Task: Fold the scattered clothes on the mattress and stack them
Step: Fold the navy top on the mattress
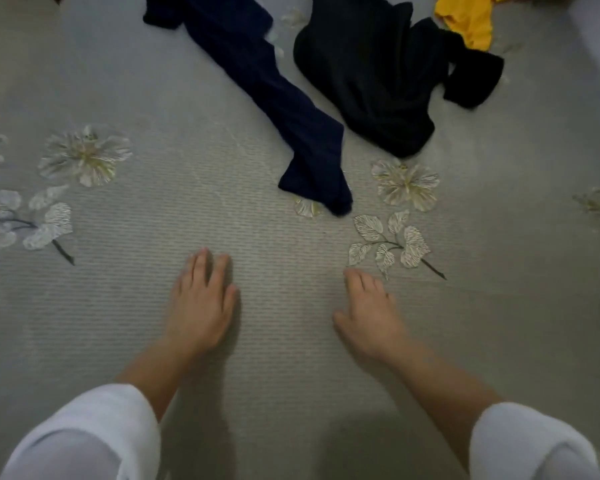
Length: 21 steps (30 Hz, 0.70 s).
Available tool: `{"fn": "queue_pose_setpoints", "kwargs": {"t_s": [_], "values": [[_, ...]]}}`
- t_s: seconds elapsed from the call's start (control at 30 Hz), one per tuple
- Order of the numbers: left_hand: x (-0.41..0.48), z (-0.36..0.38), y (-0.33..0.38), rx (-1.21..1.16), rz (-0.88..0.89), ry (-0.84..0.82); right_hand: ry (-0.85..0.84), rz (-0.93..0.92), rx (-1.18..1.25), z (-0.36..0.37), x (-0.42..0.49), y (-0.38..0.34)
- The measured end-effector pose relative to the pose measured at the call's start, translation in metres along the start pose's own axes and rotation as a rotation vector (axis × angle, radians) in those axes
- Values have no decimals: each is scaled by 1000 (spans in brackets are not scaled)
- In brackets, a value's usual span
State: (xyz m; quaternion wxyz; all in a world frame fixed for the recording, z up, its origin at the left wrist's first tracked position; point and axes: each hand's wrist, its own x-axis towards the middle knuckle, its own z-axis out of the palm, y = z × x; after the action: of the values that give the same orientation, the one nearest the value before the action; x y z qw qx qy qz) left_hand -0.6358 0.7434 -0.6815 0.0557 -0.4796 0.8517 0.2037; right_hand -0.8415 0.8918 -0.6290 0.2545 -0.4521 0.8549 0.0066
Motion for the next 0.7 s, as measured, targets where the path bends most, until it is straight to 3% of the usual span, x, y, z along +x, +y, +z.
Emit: {"fn": "queue_pose_setpoints", "kwargs": {"t_s": [0.27, 0.43, 0.57, 0.7], "values": [[25, 26, -23, 4, -5, 177, 211, -39, -54, -30, 134, -27], [26, 31, -26, -5, 15, 225, 126, 108, -12, -41, 201, -48], [27, 33, -28, -2, 22, 242, 312, 41, -5, -43, 215, -59], [26, 33, -29, -2, 27, 249, 310, -37, 107, -30, 183, -58]]}}
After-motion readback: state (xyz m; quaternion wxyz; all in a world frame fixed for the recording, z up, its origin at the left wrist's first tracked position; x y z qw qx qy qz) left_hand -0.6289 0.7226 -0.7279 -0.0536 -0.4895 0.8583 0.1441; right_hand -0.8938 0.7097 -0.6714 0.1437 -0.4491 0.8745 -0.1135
